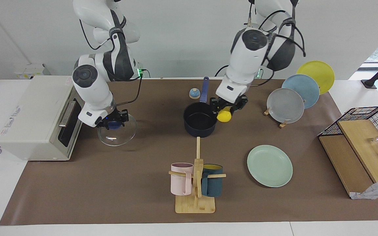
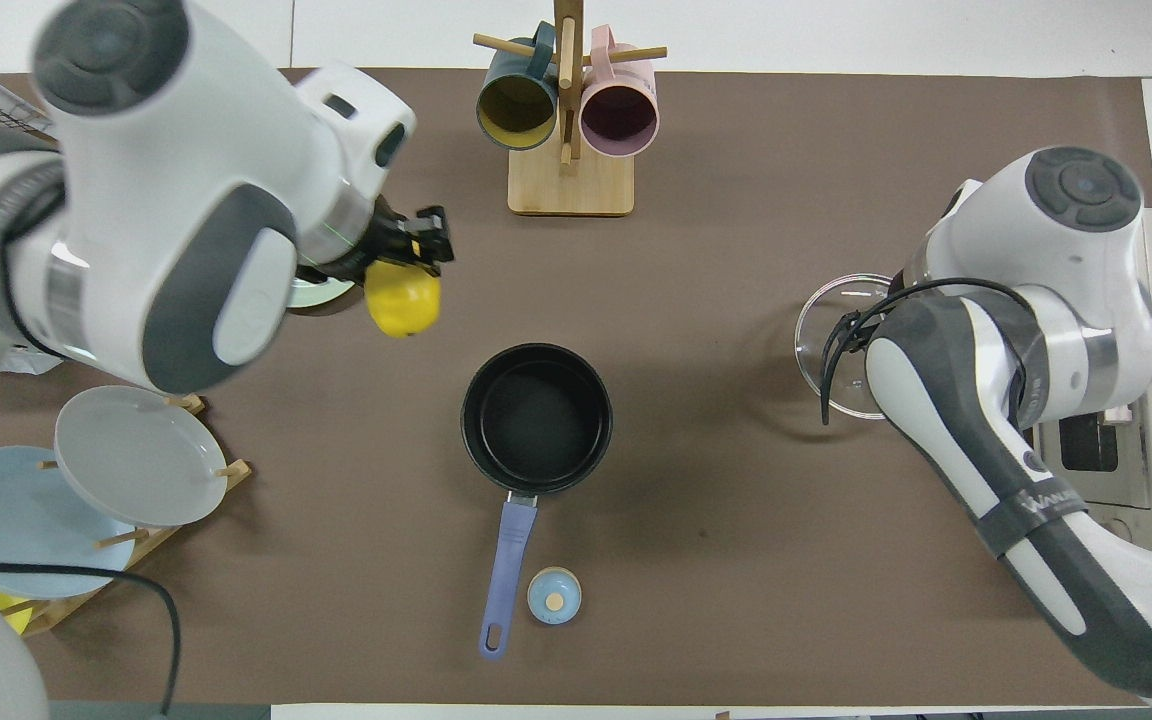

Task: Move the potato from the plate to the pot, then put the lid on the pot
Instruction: 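Carry the potato with the left gripper while the right gripper lifts the lid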

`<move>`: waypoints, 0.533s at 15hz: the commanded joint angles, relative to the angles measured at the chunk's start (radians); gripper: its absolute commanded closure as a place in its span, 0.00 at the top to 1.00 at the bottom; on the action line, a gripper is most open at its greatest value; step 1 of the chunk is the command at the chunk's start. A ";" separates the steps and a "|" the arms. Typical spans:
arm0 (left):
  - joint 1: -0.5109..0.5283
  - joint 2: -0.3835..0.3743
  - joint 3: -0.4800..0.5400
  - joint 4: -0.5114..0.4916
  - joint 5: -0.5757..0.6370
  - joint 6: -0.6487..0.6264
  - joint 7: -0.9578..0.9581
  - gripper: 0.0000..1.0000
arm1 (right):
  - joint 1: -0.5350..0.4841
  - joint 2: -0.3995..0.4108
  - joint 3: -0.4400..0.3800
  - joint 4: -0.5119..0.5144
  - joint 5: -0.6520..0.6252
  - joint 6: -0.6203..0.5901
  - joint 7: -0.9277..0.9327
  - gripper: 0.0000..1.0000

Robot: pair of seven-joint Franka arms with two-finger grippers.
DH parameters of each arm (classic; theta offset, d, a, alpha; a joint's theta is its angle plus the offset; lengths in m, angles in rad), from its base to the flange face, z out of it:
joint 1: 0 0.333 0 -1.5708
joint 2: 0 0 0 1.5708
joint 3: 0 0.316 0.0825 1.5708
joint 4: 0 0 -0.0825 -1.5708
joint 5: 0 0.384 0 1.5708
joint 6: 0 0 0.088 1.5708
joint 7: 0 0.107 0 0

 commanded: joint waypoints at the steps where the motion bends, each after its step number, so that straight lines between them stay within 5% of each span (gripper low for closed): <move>1: -0.089 -0.090 0.024 -0.270 -0.005 0.193 -0.072 0.00 | -0.006 0.001 0.006 0.233 0.003 -0.239 -0.047 0.00; 8: -0.149 -0.050 0.026 -0.408 0.013 0.371 -0.085 0.00 | -0.007 -0.050 0.016 0.246 0.011 -0.327 -0.049 0.00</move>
